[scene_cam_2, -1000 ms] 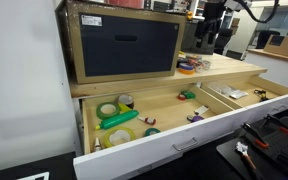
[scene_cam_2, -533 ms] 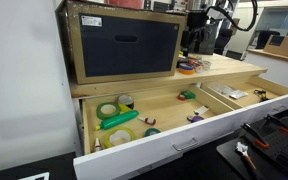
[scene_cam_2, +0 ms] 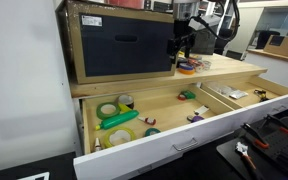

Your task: Remove the yellow tape from the drawer

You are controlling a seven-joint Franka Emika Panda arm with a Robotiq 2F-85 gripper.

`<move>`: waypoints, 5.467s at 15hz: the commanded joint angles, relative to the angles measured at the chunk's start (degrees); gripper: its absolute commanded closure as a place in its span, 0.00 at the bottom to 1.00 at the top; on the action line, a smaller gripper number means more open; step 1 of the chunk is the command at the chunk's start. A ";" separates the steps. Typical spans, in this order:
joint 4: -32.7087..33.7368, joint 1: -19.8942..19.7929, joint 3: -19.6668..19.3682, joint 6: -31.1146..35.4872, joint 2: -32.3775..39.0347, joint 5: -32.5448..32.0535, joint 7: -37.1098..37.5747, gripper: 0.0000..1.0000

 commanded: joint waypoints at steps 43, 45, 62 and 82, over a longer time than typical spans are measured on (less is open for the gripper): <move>22.93 14.95 -0.51 18.52 36.72 13.54 -13.91 0.00; 25.53 15.63 -0.22 16.92 38.63 14.11 -15.71 0.00; 32.87 22.04 -6.07 0.46 42.61 7.44 -19.89 0.00; 42.23 26.33 -7.18 -0.25 49.02 10.38 -18.13 0.00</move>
